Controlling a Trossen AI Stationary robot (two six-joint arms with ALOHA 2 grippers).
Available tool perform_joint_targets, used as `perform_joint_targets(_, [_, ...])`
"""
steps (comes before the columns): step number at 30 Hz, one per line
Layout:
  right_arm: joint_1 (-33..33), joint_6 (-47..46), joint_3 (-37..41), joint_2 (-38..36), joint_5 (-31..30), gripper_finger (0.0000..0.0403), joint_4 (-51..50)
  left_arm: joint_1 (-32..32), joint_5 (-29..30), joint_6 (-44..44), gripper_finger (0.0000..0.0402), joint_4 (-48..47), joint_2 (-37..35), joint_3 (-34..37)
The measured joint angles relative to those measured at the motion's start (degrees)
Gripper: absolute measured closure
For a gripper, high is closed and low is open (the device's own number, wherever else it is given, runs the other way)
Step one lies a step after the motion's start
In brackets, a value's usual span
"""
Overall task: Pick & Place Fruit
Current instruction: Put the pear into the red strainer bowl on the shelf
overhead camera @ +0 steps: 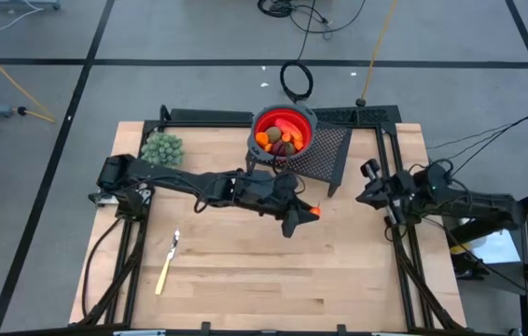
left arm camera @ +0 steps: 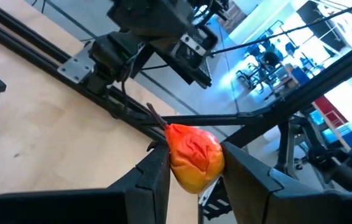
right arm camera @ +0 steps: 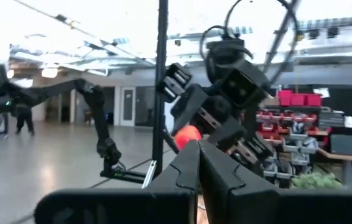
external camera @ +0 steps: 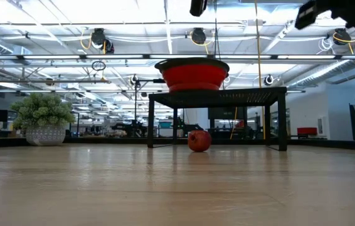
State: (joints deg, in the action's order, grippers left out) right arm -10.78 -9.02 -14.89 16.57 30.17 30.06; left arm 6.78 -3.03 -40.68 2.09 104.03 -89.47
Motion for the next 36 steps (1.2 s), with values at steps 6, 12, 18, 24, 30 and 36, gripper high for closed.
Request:
perform_joint_targets(6, [4.89, 7.67, -6.78, 9.62, -0.02, 0.0403, -1.56, 0.10, -0.09, 0.04, 0.0277, -0.05, 0.00, 0.00])
perform_joint_targets(12, [9.44, 15.56, -14.52, 17.56, -0.31, 0.0385, -10.12, 0.10, -0.77, 0.08, 0.0277, 0.08, 0.00, 0.01])
perform_joint_targets(18, [13.85, 21.43, -22.11, 23.49, -5.57, 0.0343, -20.31, 0.10, -1.53, 0.08, 0.0277, 0.79, 0.00, 0.02])
perform_joint_targets(24, [18.05, 23.90, -25.99, 27.18, -11.43, 0.0284, -23.11, 0.10, -1.53, 0.12, 0.0277, 1.08, 0.00, 0.02])
perform_joint_targets(30, [21.43, 26.88, -26.21, 28.64, -18.16, 0.0220, -23.13, 0.12, -1.55, 0.09, 0.0277, 1.09, 0.01, 0.02])
perform_joint_targets(36, [24.13, 31.07, -26.21, 29.91, -26.06, 0.0173, -21.94, 0.29, -1.55, 0.04, 0.0277, 1.09, 0.02, 0.02])
